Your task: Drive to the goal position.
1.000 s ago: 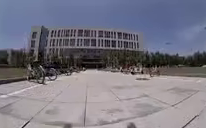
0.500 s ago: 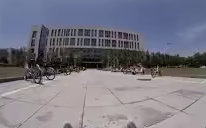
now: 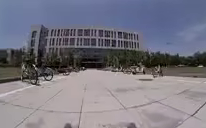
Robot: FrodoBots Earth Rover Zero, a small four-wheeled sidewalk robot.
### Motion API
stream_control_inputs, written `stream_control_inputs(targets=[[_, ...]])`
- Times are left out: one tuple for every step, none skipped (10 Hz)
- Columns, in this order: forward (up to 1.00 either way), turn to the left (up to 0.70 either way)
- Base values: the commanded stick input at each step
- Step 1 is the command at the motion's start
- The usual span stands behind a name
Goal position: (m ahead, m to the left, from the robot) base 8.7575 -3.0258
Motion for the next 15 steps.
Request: stream_control_inputs(targets=[[0.45,0.0],[0.45,0.0],[0.45,0.0],[0.45,0.0],[0.45,0.0],[0.45,0.0],[0.45,0.0],[0.45,0.0],[0.45,0.0],[0.45,0.0],[0.45,0.0],[0.45,0.0],[0.45,0.0],[0.45,0.0],[0.45,0.0]])
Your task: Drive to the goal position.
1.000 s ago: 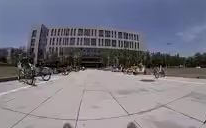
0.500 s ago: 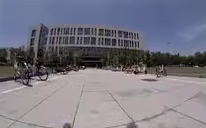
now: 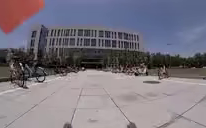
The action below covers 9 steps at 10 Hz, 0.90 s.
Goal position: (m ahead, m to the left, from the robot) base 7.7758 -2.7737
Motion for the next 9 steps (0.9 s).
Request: stream_control_inputs(targets=[[0.45,0.0],[0.45,0.0],[0.45,0.0],[0.45,0.0],[0.45,0.0],[0.45,0.0],[0.45,0.0],[0.45,0.0],[0.45,0.0]])
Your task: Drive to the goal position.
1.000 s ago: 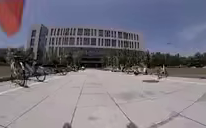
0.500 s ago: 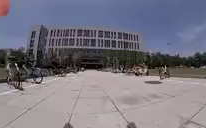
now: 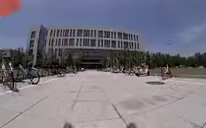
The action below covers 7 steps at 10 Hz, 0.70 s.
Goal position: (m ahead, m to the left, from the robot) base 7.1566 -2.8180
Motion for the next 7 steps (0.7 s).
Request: stream_control_inputs(targets=[[0.45,0.0],[0.45,0.0],[0.45,0.0],[0.45,0.0],[0.45,0.0],[0.45,0.0],[0.45,0.0]])
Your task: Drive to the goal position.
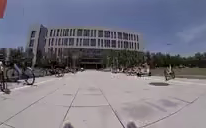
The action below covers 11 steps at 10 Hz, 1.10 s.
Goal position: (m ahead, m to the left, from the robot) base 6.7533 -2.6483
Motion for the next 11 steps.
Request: stream_control_inputs(targets=[[0.45,0.0],[0.45,0.0],[0.45,0.0],[0.45,0.0],[0.45,0.0],[0.45,0.0],[0.45,0.0],[0.45,0.0],[0.45,0.0],[0.45,0.0],[0.45,0.0]])
